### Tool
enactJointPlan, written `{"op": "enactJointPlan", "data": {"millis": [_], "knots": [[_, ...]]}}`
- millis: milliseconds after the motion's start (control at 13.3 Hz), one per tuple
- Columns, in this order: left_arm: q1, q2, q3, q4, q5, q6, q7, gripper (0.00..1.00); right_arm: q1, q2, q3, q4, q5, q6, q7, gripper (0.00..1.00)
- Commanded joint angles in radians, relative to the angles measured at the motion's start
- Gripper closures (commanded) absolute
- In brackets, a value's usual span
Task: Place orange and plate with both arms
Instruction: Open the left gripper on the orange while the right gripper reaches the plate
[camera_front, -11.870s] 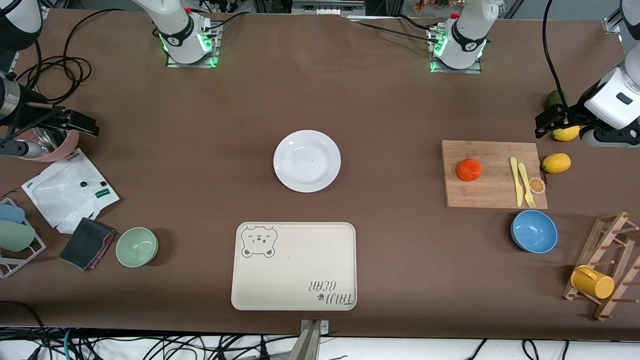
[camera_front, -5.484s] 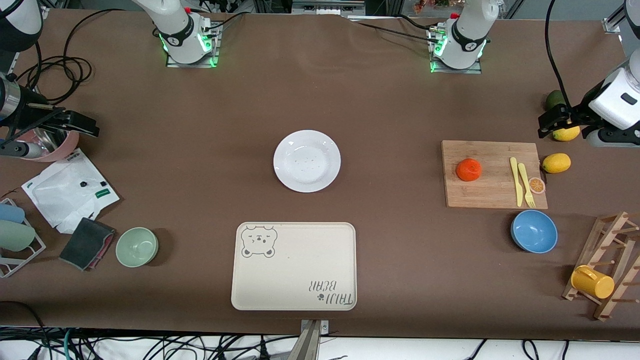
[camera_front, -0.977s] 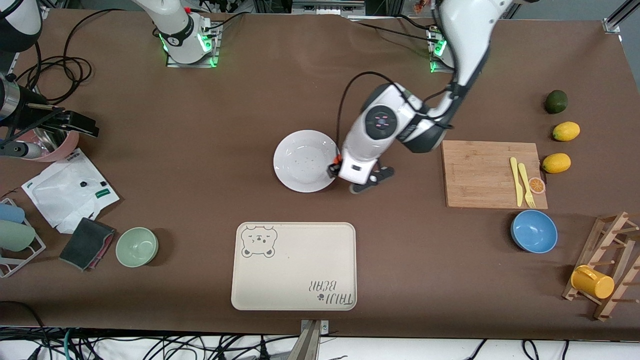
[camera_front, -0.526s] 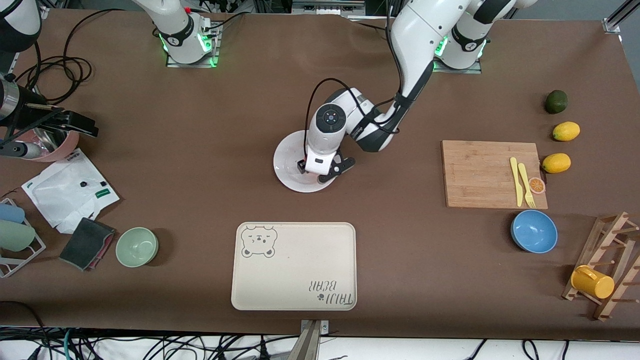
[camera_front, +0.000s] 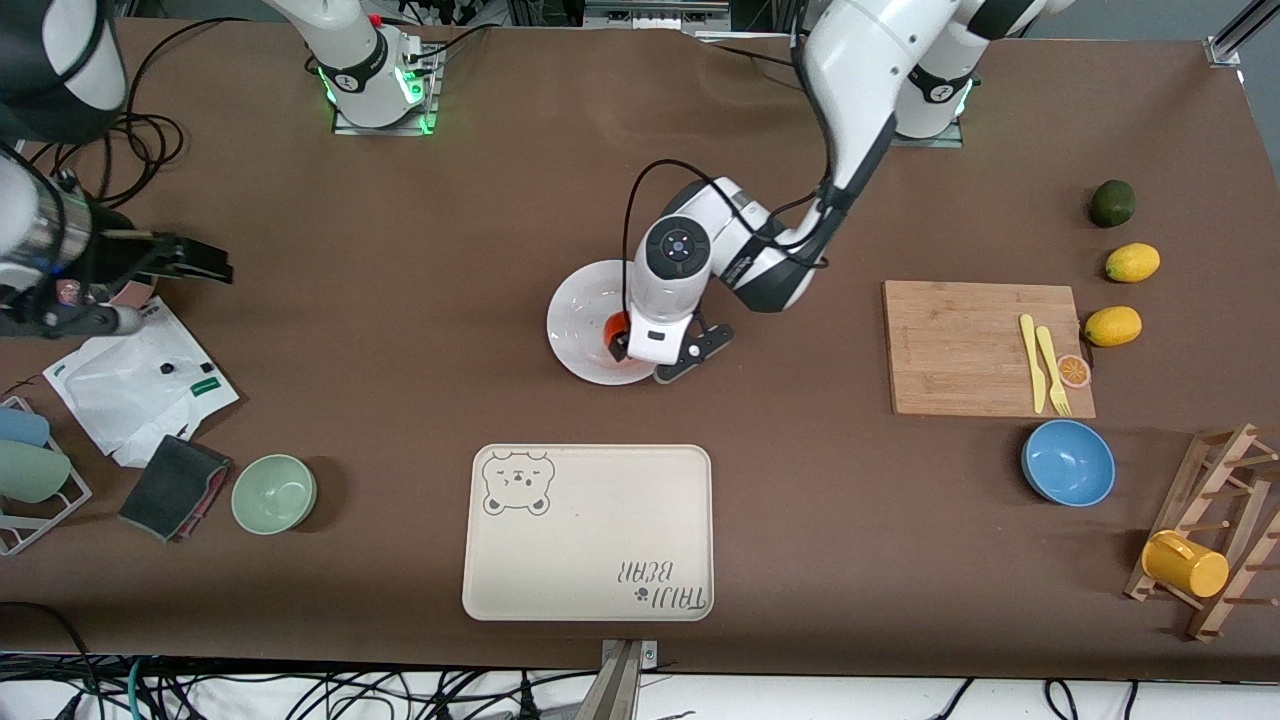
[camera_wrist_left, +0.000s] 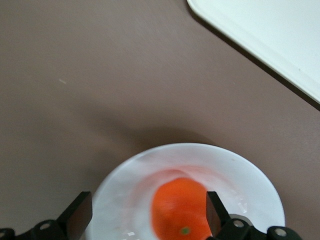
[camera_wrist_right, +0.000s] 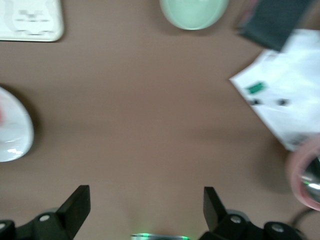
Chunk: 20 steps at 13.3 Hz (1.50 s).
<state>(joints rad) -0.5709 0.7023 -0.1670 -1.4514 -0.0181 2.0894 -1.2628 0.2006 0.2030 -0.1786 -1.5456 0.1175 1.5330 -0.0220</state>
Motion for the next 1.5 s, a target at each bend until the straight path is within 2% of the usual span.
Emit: {"op": "enactJointPlan", "data": {"millis": [0, 225, 376, 526, 751, 902, 1052, 1202, 1427], "knots": [[0.089, -0.111, -0.002, -0.024, 0.015, -0.161, 0.199, 0.00, 0.023, 0.096, -0.001, 0.016, 0.143, 0.041, -0.018, 0.00], [0.212, -0.181, -0.002, -0.024, 0.017, -0.256, 0.434, 0.00, 0.081, 0.162, 0.001, -0.013, 0.227, 0.129, -0.018, 0.00], [0.308, -0.219, -0.003, -0.024, 0.015, -0.296, 0.616, 0.00, 0.105, 0.162, 0.002, -0.114, 0.331, 0.249, -0.019, 0.00], [0.388, -0.234, -0.002, -0.024, 0.015, -0.304, 0.773, 0.00, 0.105, 0.148, 0.056, -0.218, 0.387, 0.356, -0.022, 0.00], [0.488, -0.262, -0.002, -0.026, 0.017, -0.330, 0.971, 0.00, 0.105, 0.070, 0.132, -0.445, 0.523, 0.594, -0.022, 0.00], [0.526, -0.280, -0.002, -0.027, 0.020, -0.348, 1.025, 0.00, 0.105, 0.038, 0.183, -0.568, 0.557, 0.737, -0.027, 0.00], [0.542, -0.285, -0.002, -0.026, 0.021, -0.359, 1.045, 0.00, 0.105, 0.029, 0.259, -0.684, 0.653, 0.913, -0.047, 0.00], [0.569, -0.300, 0.001, -0.024, 0.032, -0.364, 1.117, 0.00, 0.105, 0.065, 0.330, -0.697, 0.781, 1.007, -0.058, 0.00], [0.609, -0.313, 0.001, -0.021, 0.037, -0.364, 1.204, 0.00, 0.105, 0.093, 0.343, -0.696, 0.907, 1.015, -0.178, 0.00]]}}
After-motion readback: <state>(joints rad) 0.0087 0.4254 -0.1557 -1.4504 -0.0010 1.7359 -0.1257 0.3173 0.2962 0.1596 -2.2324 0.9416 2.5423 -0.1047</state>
